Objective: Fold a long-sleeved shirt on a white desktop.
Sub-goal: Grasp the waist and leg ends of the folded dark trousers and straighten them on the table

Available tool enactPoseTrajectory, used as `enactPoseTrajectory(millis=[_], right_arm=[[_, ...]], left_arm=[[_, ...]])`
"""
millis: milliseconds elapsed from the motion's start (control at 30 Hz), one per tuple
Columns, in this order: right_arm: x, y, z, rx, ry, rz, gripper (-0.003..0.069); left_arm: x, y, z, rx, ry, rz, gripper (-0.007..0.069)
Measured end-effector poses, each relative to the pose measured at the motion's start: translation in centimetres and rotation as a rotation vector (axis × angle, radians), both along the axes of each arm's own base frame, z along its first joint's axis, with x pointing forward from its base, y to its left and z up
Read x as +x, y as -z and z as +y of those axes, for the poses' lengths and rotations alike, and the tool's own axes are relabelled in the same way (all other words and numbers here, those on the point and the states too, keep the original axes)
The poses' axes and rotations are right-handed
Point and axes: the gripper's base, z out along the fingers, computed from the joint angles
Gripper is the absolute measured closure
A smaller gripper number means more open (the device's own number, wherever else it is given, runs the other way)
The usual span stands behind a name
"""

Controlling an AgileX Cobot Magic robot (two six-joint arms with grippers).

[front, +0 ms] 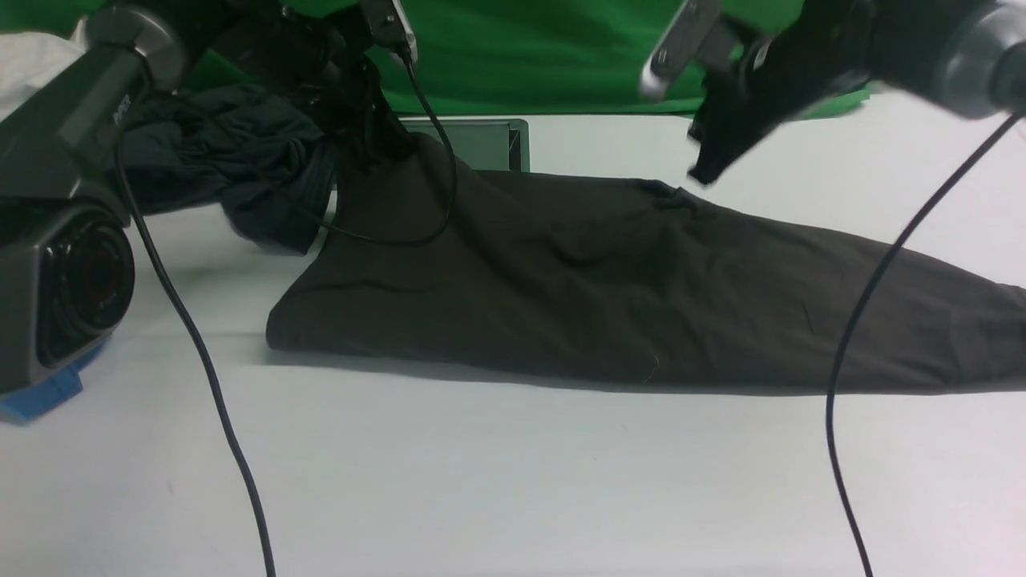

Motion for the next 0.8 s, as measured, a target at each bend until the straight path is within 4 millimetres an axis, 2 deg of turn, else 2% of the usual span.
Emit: enactPoseTrajectory(millis=[67, 167, 267, 400, 467, 500, 600, 667, 700, 767, 800], right_arm=[[0.0, -0.6, -0.1, 0.008, 0.004, -0.023, 0.0633], [0.0, -0.5, -0.1, 0.024, 0.01, -0.019, 0.0629], [0.0, 1.0, 0.1, 0.059, 0.037, 0.061, 0.0559], [0.1, 4.4, 0.3, 0.073, 0.076, 0.2, 0.0279], [0.3, 5.2, 0.4, 0.064, 0.073, 0.249, 0.019], [0.4, 5.3, 0.5, 0.068, 0.072, 0.262, 0.0185], [1.0, 4.4, 0.6, 0.102, 0.073, 0.28, 0.0231], [2.0, 1.2, 0.1, 0.206, 0.081, 0.247, 0.0308], [2.0, 1.2, 0.0, 0.21, 0.081, 0.252, 0.0311], [2.4, -1.3, -1.3, 0.246, 0.048, 0.226, 0.0298], [2.3, -1.5, -1.3, 0.245, 0.046, 0.227, 0.0298]], left_arm=[[-0.1, -0.5, 0.0, -0.002, -0.005, -0.011, 0.0589], [-0.2, -1.0, 0.0, -0.005, -0.009, -0.016, 0.0589], [-0.3, -1.0, 0.0, -0.008, -0.007, 0.0, 0.0589], [-0.5, -1.0, -0.1, -0.012, 0.0, 0.015, 0.0589], [-0.5, -1.0, -0.1, -0.014, 0.002, 0.019, 0.0589], [-0.5, -1.0, -0.1, -0.014, 0.003, 0.02, 0.0589], [-0.5, -1.0, -0.1, -0.014, 0.004, 0.023, 0.0589], [-0.6, -1.0, -0.1, -0.018, 0.007, 0.027, 0.0589], [-0.6, -1.0, -0.1, -0.018, 0.007, 0.027, 0.0589], [-0.6, -1.0, -0.2, -0.021, 0.007, 0.028, 0.0589], [-0.6, -1.0, -0.2, -0.021, 0.008, 0.028, 0.0589]])
